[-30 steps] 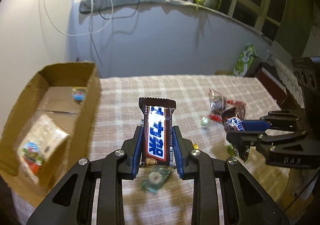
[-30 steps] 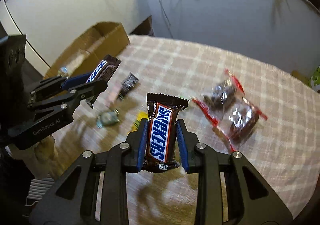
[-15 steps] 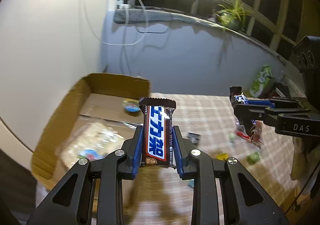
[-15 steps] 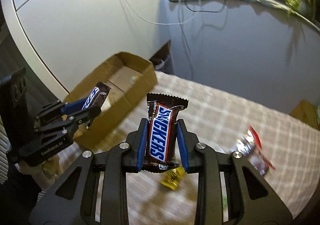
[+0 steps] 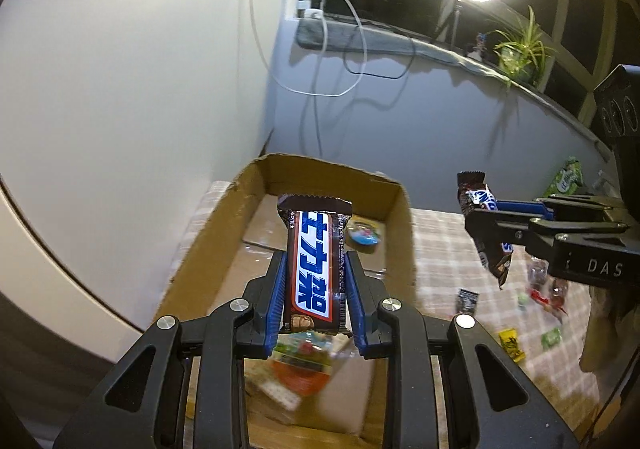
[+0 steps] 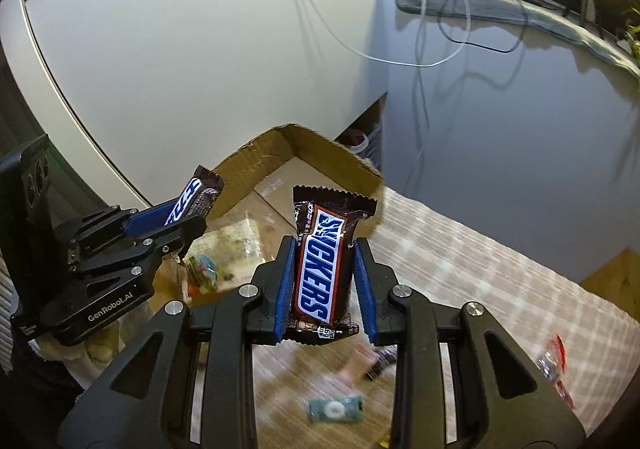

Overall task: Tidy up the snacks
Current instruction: 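Carry both Snickers bars to the cardboard box and release them inside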

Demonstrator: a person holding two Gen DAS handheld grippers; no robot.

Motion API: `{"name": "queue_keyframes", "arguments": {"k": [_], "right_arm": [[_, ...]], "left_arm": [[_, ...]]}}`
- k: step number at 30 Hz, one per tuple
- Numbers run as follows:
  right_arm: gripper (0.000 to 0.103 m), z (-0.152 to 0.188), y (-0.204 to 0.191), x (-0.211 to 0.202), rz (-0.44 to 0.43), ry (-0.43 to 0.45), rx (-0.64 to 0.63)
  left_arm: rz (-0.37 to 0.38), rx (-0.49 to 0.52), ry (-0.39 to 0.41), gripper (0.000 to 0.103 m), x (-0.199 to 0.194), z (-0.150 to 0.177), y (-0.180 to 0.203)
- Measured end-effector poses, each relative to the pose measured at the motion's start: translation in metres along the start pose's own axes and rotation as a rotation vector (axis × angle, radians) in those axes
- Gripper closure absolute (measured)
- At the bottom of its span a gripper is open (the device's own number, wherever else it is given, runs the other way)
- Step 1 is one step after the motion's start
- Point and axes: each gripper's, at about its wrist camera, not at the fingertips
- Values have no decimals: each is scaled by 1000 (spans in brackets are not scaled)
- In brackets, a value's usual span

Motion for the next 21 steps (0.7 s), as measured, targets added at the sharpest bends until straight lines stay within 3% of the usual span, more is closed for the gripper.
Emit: {"name": "queue_keyframes", "arguments": {"k": [11,21], "right_arm": [[74,-15,-24,44,-31,-47,-17],[72,-18,-34,58,-30,-68,-37]], "left_arm": [[-24,-35,-24,76,11,2,-20],[-42,-24,-27,76,12,1,-23]]}}
Point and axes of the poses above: each gripper's, at about its wrist camera, not at the fingertips, and x roughly the way its jaws point, y to its right, z to its underside, and after that the axes turned 3 degrees about x, right-handed
